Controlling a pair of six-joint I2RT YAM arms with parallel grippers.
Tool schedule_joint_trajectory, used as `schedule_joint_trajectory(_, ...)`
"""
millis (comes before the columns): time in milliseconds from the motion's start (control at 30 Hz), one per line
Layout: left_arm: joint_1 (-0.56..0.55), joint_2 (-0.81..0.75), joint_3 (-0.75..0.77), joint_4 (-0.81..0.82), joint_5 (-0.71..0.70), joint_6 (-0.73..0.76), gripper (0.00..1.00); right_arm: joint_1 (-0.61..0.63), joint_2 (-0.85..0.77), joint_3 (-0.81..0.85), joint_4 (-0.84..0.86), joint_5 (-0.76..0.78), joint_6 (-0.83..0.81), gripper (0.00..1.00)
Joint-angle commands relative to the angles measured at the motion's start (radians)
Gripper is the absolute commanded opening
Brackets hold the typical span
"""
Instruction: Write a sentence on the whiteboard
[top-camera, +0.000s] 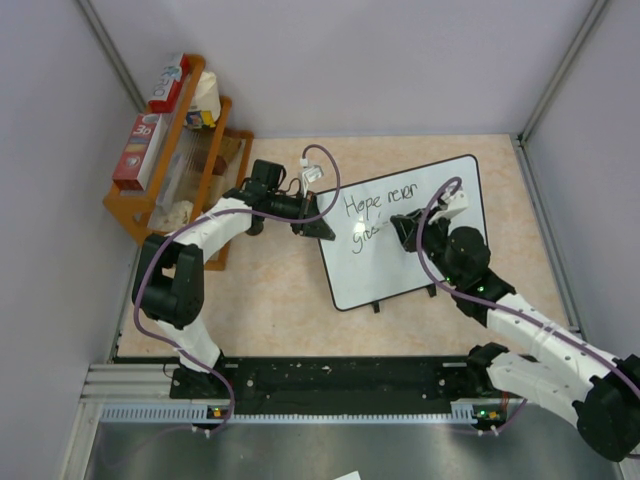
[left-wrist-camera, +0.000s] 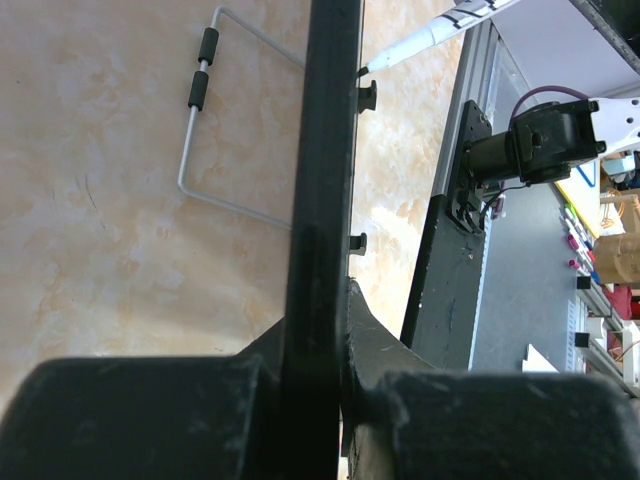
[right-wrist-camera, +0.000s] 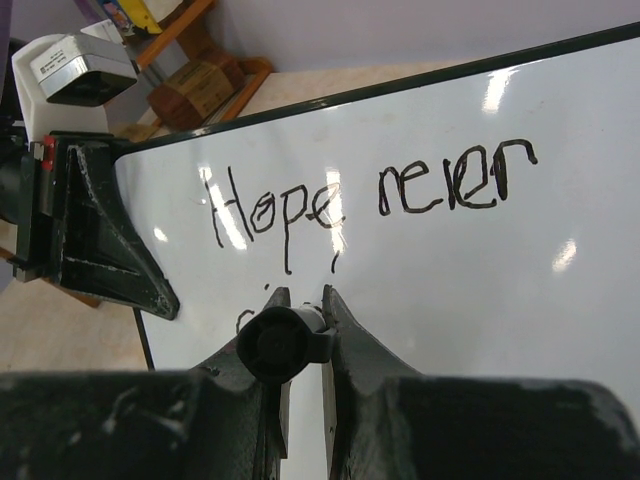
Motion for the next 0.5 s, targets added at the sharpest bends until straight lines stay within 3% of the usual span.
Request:
schedule_joint_trajectory(0, -0.036, 0.045, -0.054, -0.080, -0.350, 0.200, 0.00, -0.013, 0.015, 0.018, -0.033, -0.025, -0.005, 0.00)
schedule_joint_trajectory(467, -0.036, 0.044, -0.049, -0.086, -0.352, 0.200, 0.00, -0.014, -0.028, -0.051, -0.097, -0.007, 0.004, 0.00)
